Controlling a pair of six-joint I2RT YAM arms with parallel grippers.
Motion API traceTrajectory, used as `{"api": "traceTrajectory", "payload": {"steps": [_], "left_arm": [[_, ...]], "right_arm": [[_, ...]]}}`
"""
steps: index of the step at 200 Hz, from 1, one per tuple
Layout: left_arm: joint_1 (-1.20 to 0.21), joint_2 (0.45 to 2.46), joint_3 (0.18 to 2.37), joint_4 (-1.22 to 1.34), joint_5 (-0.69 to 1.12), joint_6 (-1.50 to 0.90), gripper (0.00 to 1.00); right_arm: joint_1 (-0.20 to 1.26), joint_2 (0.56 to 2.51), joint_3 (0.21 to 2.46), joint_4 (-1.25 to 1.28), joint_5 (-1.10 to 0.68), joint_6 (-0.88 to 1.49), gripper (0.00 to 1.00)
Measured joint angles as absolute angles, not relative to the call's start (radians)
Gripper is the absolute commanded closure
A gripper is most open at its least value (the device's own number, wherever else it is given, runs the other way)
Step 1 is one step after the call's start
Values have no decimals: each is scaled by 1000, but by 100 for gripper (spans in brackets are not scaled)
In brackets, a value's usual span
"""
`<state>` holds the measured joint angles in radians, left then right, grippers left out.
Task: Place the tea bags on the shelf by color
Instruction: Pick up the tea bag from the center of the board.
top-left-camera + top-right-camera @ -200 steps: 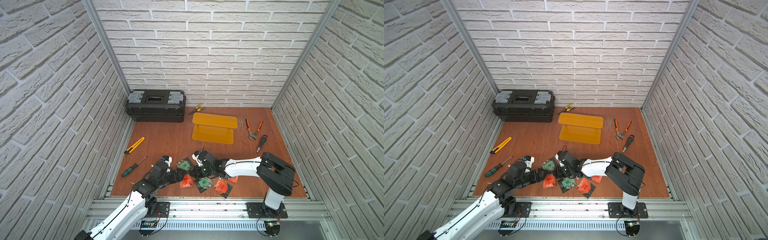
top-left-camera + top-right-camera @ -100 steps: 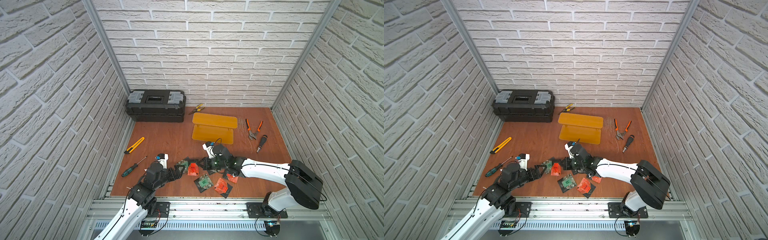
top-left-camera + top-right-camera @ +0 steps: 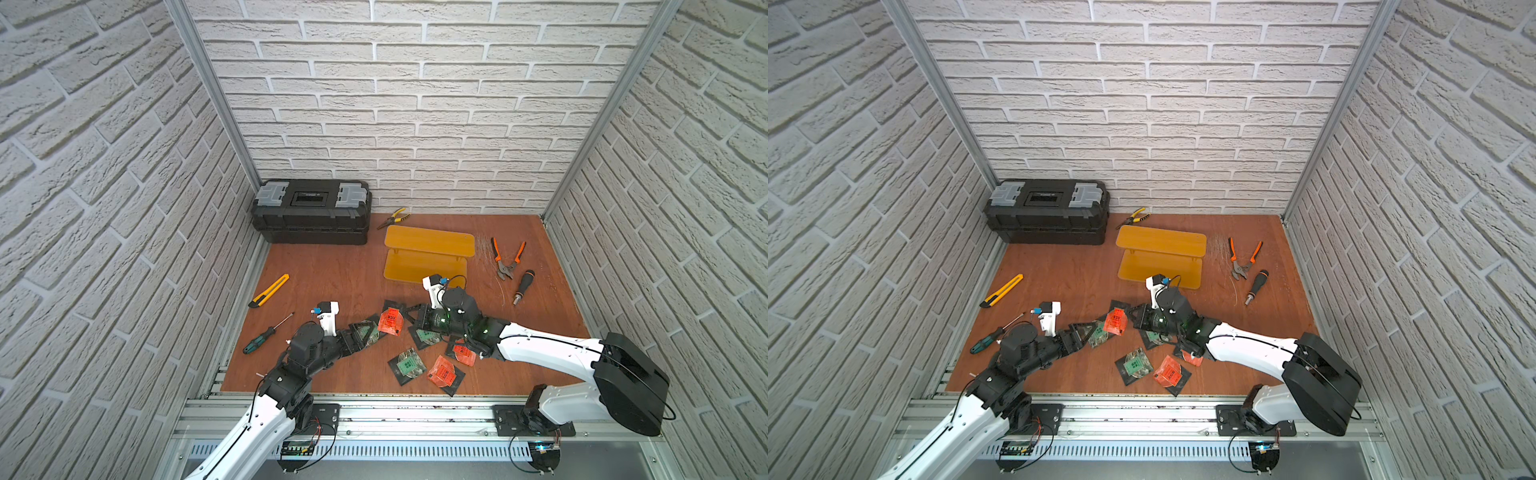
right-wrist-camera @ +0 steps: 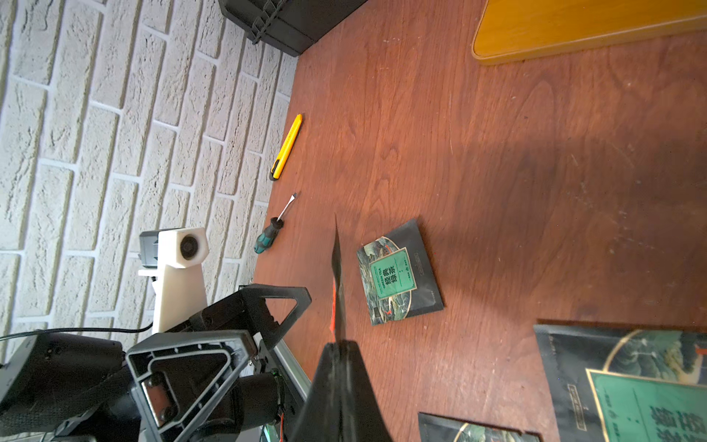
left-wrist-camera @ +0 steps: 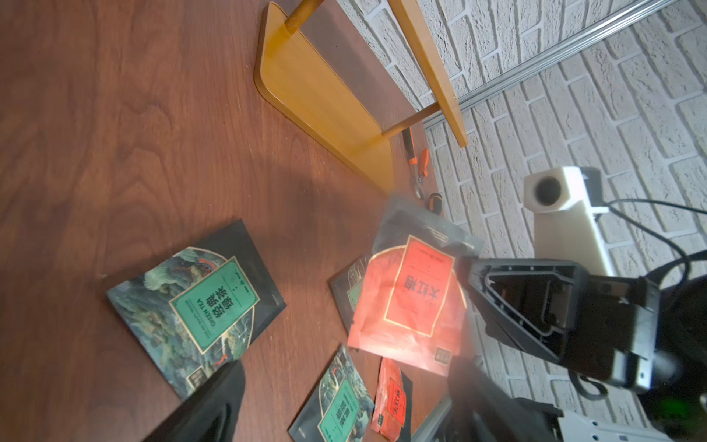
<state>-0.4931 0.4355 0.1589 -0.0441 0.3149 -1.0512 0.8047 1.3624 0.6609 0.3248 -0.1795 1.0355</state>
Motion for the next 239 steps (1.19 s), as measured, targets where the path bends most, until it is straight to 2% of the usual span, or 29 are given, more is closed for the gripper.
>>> {"api": "traceTrajectory", "payload": {"steps": [47, 119, 239], "left_arm": [[-494, 555, 159, 77, 342, -1082, 19], [-499, 688, 162, 205, 350, -1104, 40], [-506, 772, 196, 292, 357, -1104, 73]], "right_arm": [[796, 1368, 661, 401, -190, 1078, 97], [792, 1401, 661, 456, -230, 1116, 97], [787, 1418, 661, 483, -253, 1123, 97]]}}
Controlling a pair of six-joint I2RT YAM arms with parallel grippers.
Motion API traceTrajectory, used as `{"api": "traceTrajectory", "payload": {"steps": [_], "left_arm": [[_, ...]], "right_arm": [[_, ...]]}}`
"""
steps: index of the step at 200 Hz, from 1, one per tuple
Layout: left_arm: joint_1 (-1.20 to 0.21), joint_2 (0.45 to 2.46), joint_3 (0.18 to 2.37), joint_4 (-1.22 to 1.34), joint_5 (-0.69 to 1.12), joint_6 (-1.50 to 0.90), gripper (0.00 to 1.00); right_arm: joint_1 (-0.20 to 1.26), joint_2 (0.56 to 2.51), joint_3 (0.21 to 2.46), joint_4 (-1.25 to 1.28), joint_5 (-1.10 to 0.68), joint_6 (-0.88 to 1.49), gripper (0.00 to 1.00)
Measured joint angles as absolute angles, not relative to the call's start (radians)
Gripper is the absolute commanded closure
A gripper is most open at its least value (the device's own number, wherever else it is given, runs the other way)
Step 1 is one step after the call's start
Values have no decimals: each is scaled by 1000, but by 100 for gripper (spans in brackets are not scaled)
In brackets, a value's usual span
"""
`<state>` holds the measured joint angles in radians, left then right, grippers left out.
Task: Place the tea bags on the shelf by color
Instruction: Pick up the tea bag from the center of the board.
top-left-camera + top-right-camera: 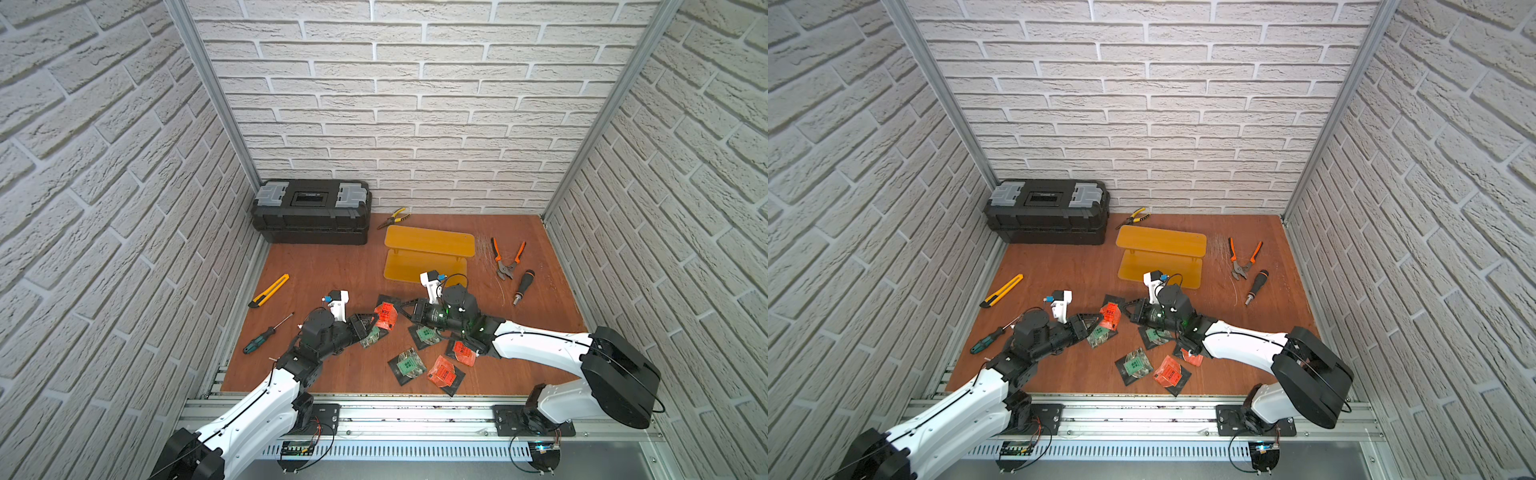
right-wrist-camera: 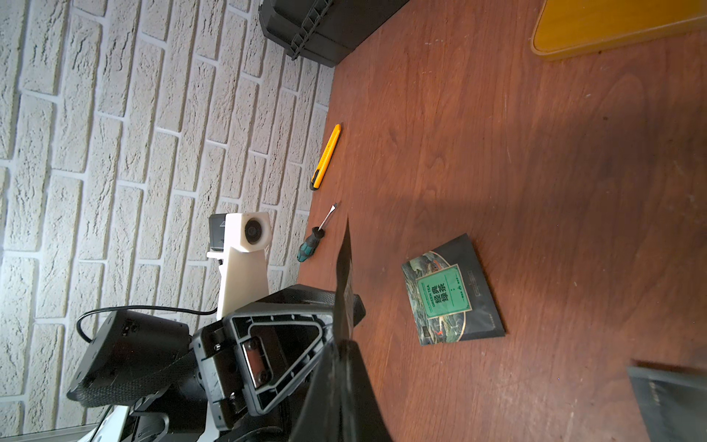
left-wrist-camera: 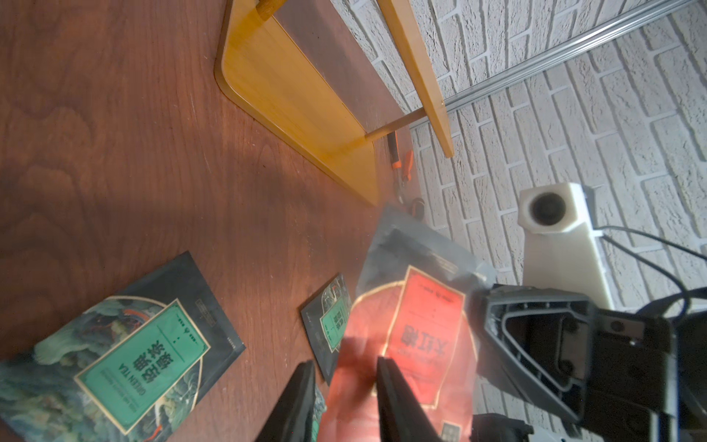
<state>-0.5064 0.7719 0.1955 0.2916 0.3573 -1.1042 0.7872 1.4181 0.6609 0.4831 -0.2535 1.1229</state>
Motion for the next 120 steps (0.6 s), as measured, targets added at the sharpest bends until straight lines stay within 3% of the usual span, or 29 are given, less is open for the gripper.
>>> {"api": "traceTrajectory", "payload": {"steps": [104, 120], "left_arm": [[-507, 764, 196, 292, 357, -1103, 100], [-507, 764, 196, 291, 357, -1103, 100]], "right_arm": [[780, 1428, 661, 483, -256, 1123, 97], [778, 1435, 661, 481, -256, 1122, 97]]}}
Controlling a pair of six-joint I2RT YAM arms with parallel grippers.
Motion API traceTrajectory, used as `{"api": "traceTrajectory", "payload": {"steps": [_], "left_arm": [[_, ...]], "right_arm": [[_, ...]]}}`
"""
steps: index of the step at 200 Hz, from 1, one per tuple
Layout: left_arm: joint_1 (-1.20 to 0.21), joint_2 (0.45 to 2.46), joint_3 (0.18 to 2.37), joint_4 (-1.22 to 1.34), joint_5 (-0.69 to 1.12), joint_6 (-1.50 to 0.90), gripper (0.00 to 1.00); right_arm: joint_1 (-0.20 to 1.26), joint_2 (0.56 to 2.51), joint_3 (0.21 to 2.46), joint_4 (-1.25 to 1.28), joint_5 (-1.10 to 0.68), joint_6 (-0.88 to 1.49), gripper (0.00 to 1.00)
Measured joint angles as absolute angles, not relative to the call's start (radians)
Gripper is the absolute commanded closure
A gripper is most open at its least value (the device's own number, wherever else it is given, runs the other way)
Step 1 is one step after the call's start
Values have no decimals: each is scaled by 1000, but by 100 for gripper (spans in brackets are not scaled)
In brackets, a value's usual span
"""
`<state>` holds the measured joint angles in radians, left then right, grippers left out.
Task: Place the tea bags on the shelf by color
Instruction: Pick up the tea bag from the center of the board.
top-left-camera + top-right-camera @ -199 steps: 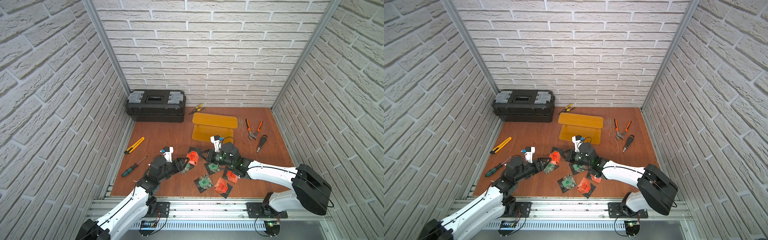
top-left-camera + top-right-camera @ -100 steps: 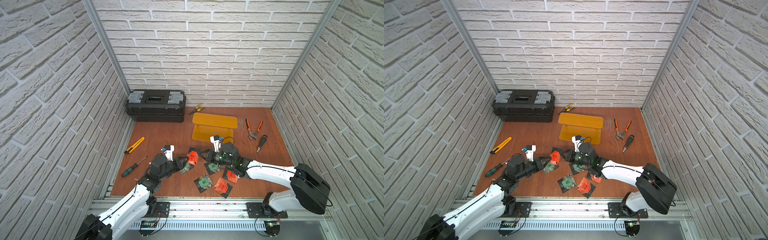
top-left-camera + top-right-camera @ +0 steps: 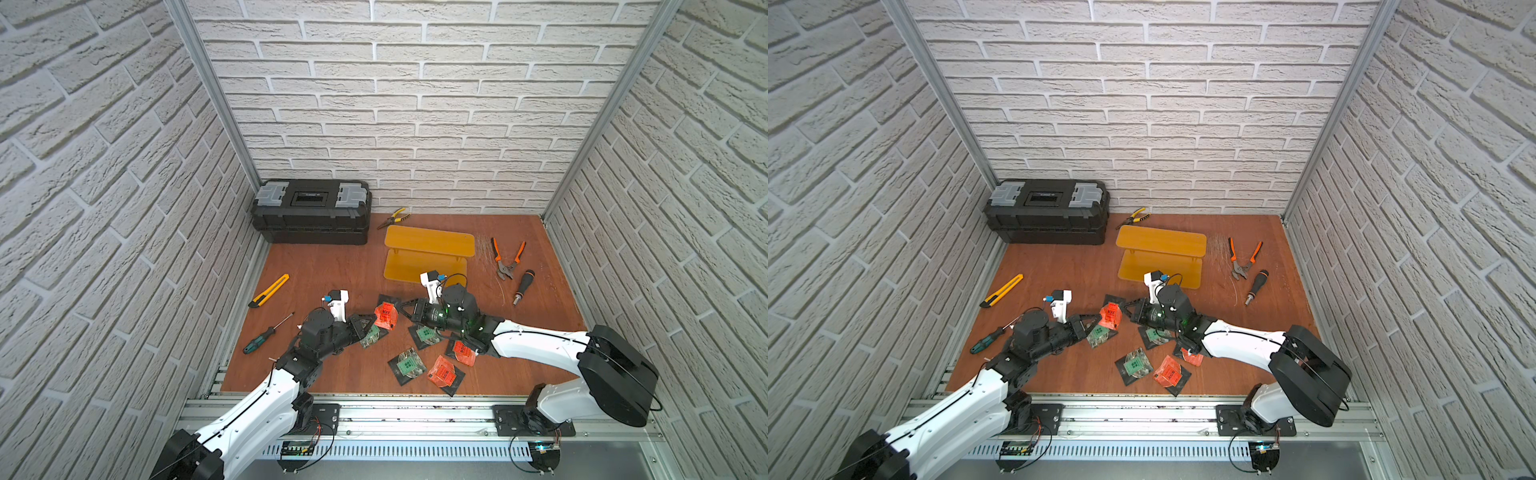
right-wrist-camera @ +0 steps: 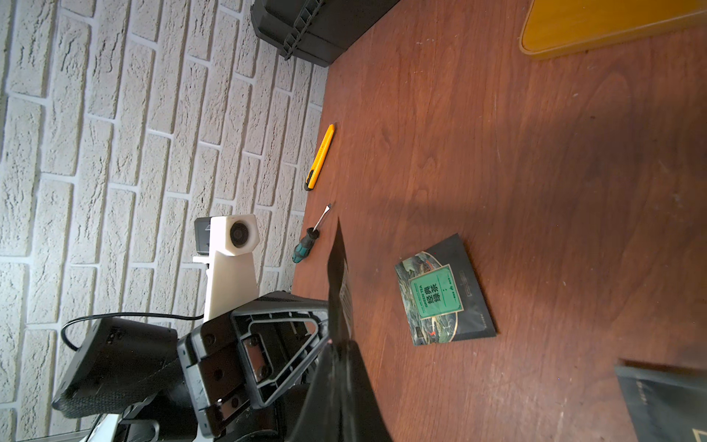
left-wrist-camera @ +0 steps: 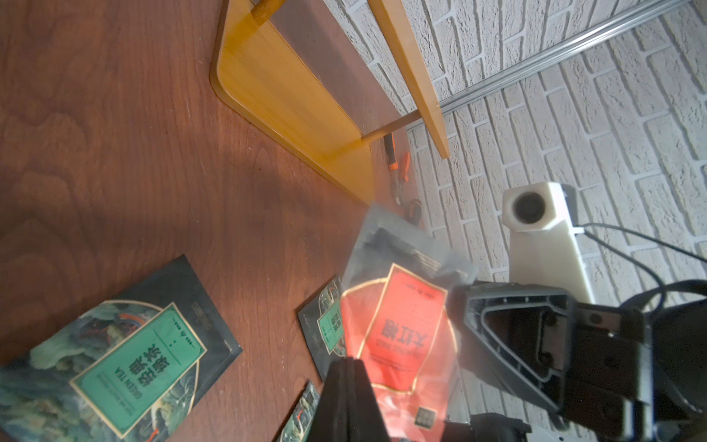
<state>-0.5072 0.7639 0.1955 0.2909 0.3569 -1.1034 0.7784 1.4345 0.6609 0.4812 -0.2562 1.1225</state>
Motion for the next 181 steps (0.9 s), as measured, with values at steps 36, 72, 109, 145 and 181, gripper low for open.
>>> {"api": "traceTrajectory", "payload": {"steps": [36, 72, 109, 145, 181], "left_arm": [[-507, 764, 196, 292, 356, -1102, 100], [-508, 777, 210, 289, 348, -1092, 100], [-508, 818, 245, 291, 338, -1069, 100], [-507, 889, 285, 300, 337, -1045, 100], [-505, 968, 332, 317, 337, -1020, 100]], "right_arm": [[775, 1435, 662, 468, -256, 1116, 85], [773, 1435, 674, 410, -253, 1089, 66], [767, 1425, 685, 334, -237, 1052, 54], [758, 1381, 685, 234, -202, 1005, 47], [752, 1278, 685, 100, -130, 929, 42]]}}
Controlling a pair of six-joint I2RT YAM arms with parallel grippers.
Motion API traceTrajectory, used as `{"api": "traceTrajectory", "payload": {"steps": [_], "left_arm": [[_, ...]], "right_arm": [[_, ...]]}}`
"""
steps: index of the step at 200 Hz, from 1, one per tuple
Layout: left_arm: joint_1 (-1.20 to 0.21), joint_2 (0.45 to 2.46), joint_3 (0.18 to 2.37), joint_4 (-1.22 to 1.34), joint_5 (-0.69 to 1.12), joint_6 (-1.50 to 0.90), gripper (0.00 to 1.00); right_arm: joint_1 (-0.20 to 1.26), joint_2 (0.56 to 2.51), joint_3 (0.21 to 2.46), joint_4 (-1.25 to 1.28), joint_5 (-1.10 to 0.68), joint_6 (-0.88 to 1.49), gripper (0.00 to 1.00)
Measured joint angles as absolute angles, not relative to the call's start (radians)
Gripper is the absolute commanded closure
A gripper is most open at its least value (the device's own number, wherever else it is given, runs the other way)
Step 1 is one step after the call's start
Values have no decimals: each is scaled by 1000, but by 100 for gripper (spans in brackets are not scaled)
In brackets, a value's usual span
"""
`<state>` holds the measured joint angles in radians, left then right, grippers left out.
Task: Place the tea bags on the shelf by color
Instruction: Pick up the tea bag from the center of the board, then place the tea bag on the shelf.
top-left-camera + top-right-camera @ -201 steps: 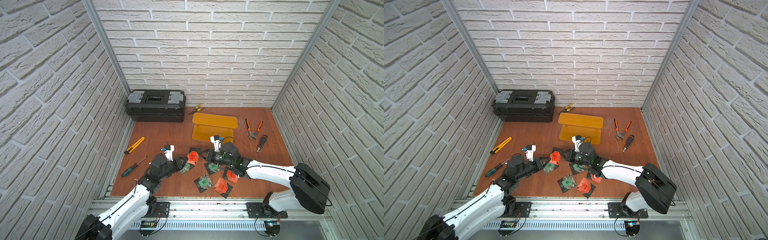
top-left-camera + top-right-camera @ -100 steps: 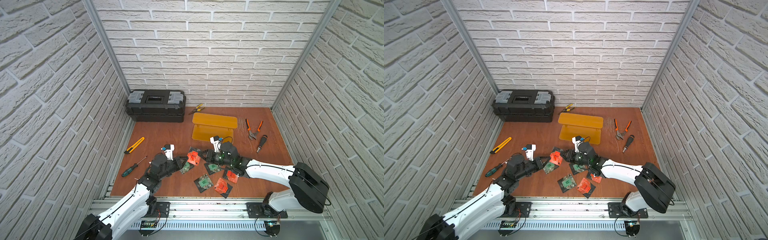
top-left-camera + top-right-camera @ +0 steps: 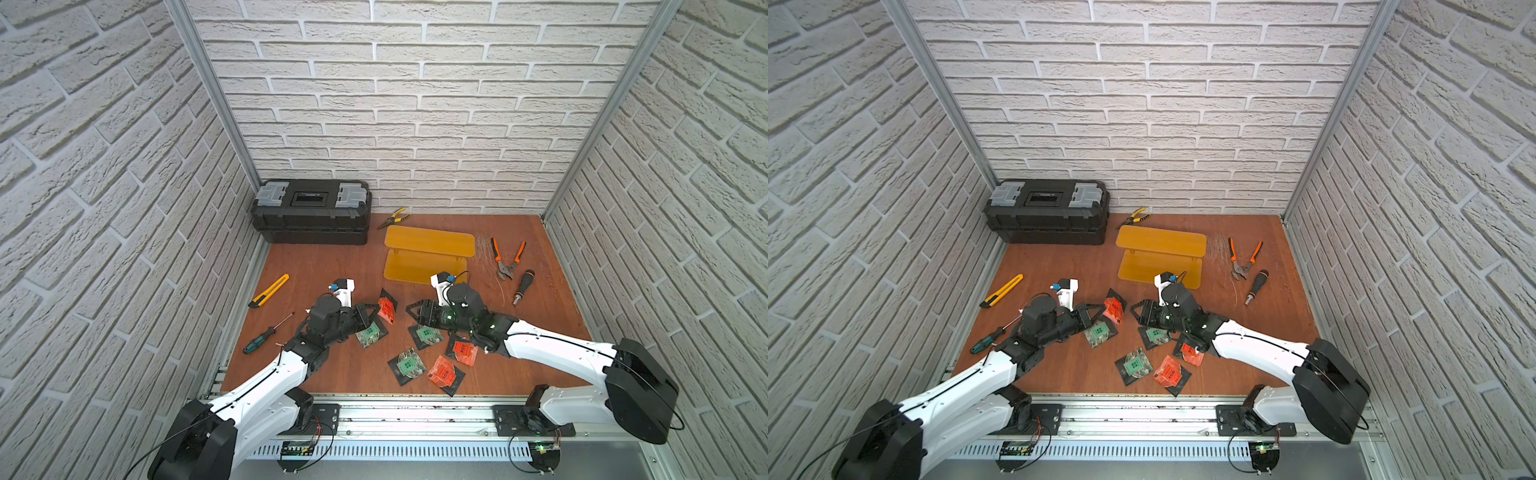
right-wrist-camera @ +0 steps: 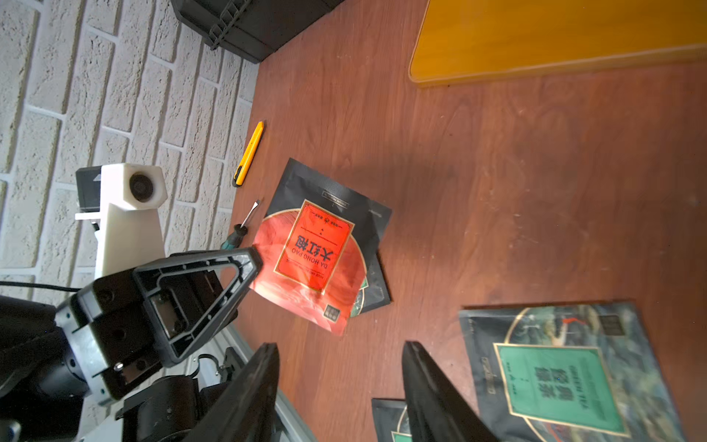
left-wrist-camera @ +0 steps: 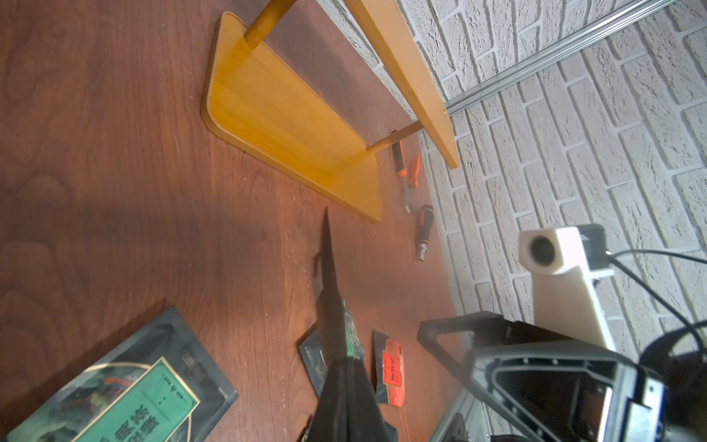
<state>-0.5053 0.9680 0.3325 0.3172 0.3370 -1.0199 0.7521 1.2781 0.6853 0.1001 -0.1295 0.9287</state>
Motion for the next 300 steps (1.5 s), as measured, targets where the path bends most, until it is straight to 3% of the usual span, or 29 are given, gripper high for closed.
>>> {"api": "traceTrajectory", "payload": {"steps": [150, 300], "left_arm": [[-419, 1454, 562, 533, 346, -979, 100], [-328, 1889, 831, 682, 429, -1018, 100]], "right_arm": [[750, 703, 577, -372, 295, 633, 34], [750, 666, 557, -419, 366, 592, 33]]}}
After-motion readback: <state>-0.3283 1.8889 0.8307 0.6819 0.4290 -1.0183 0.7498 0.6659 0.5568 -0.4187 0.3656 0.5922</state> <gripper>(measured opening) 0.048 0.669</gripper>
